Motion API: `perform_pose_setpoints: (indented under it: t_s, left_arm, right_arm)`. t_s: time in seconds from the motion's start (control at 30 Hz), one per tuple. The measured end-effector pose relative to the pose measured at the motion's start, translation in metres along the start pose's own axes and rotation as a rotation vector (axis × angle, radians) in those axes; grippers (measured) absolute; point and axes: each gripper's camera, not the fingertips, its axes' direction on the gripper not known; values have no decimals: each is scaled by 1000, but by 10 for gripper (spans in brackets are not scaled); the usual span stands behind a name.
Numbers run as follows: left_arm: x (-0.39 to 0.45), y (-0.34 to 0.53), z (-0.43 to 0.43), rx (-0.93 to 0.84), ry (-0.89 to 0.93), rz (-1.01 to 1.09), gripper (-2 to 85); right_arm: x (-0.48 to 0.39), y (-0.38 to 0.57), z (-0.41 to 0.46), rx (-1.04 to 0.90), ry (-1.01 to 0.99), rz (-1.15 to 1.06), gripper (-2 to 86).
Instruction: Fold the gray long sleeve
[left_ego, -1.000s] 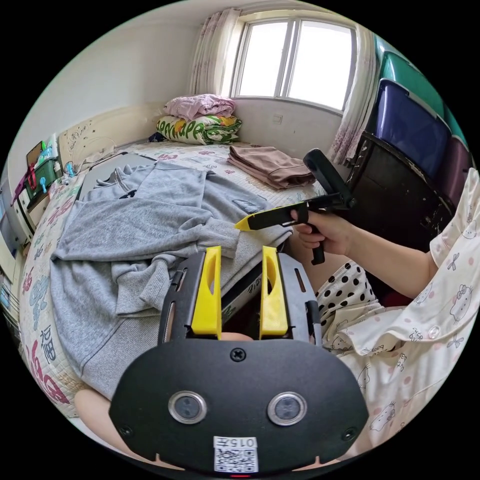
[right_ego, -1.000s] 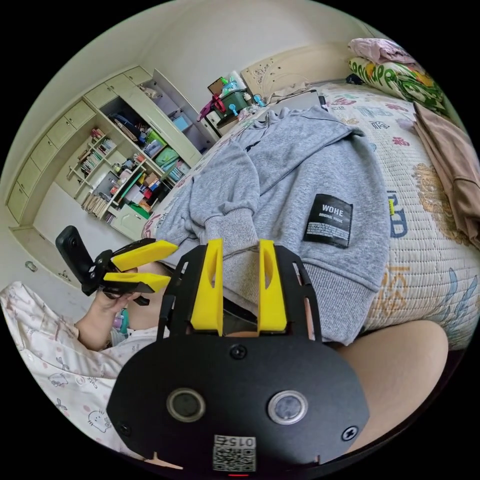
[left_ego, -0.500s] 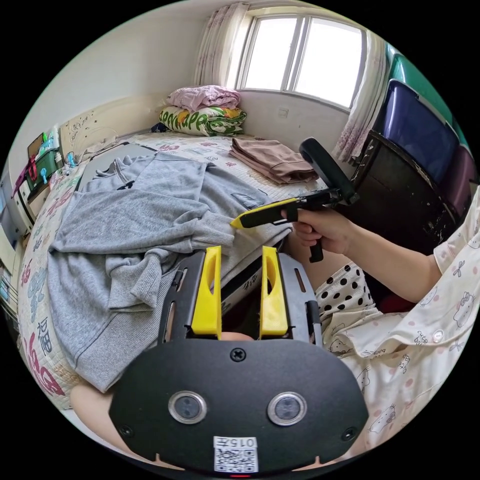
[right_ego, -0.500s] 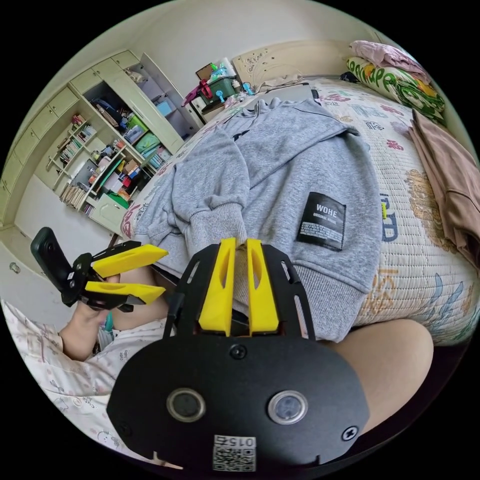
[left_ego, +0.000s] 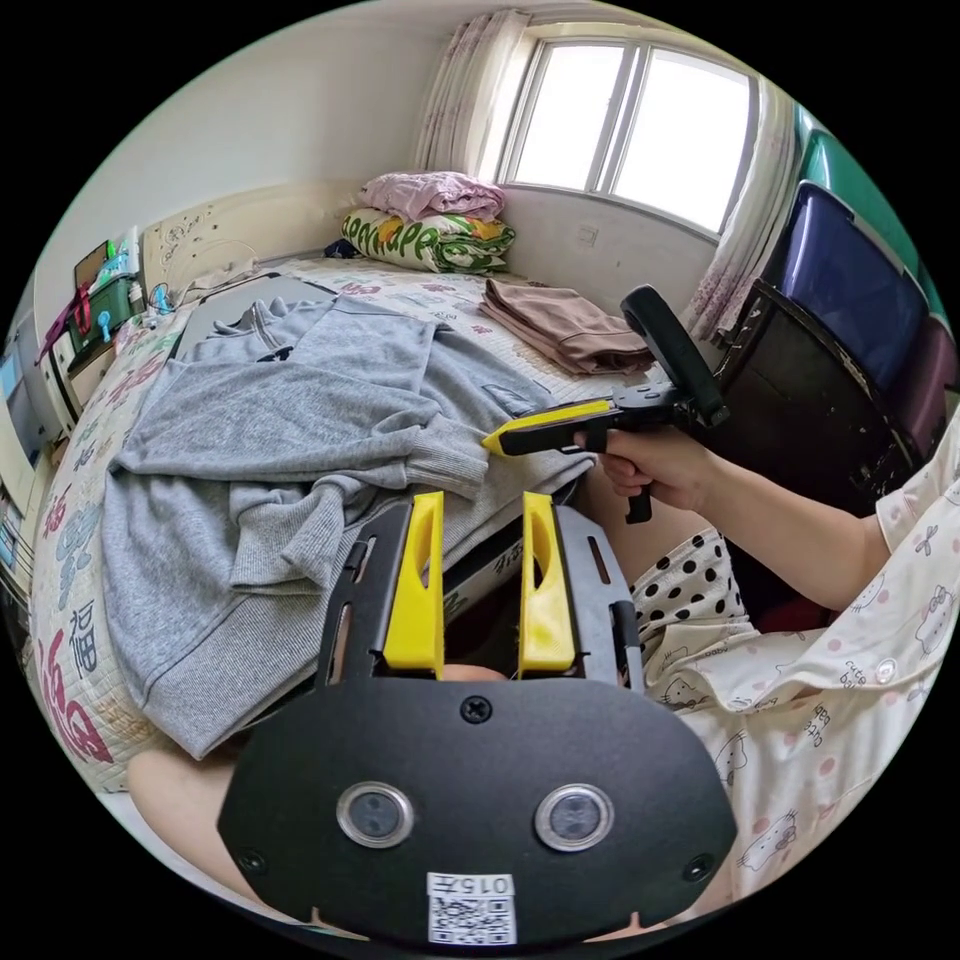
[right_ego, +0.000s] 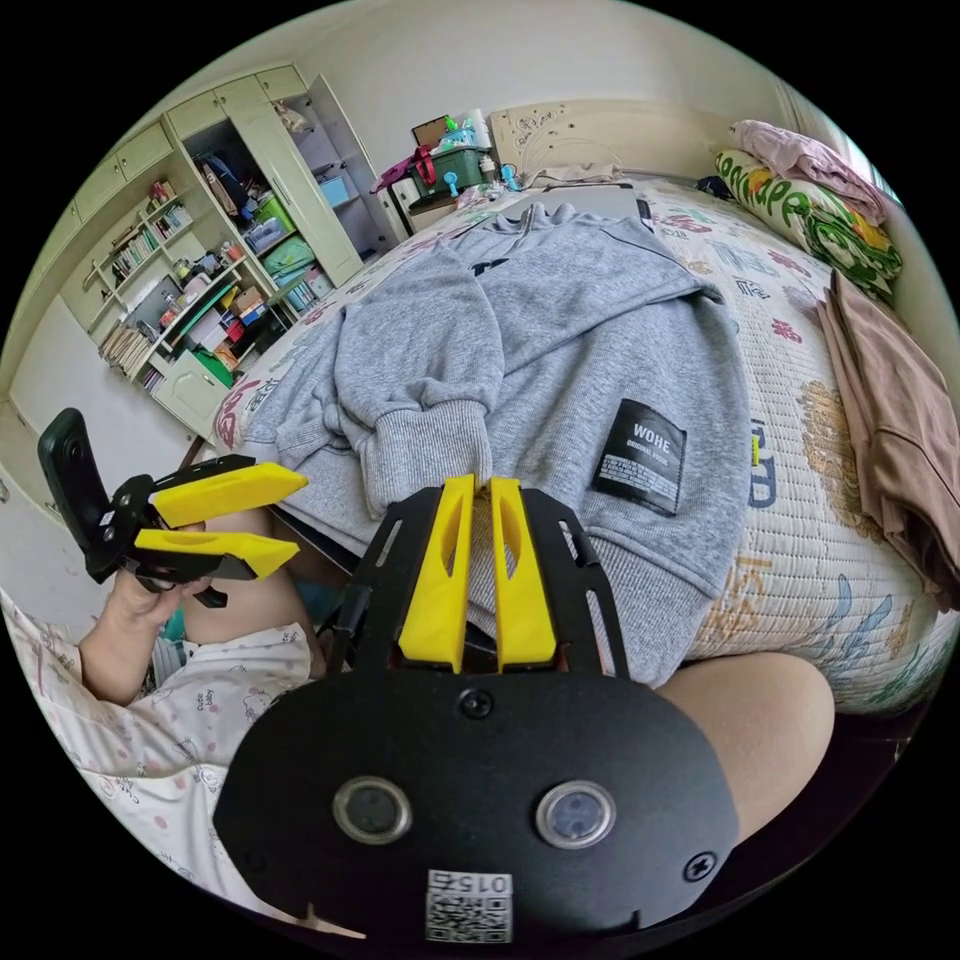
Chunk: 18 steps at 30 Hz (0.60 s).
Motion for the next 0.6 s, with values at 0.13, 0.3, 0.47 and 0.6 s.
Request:
perform_pose_setpoints:
  t_s: [0.13, 0.3, 0.47, 0.6]
  left_arm:
    - [1, -5, -7, 17, -1, -12, 115]
    - [5, -11, -16, 38, -7, -3, 115]
    - [3, -11, -19, 46, 0, -20, 115]
    - [6, -12, -18, 45, 11, -21, 115]
  right_arm:
    - [7, 2, 10, 7, 16, -1, 39]
    - [16, 2, 20, 7, 26, -11, 37]
    - [28, -2, 28, -11, 37, -11, 38]
    - [38, -5, 33, -18, 40, 8, 38]
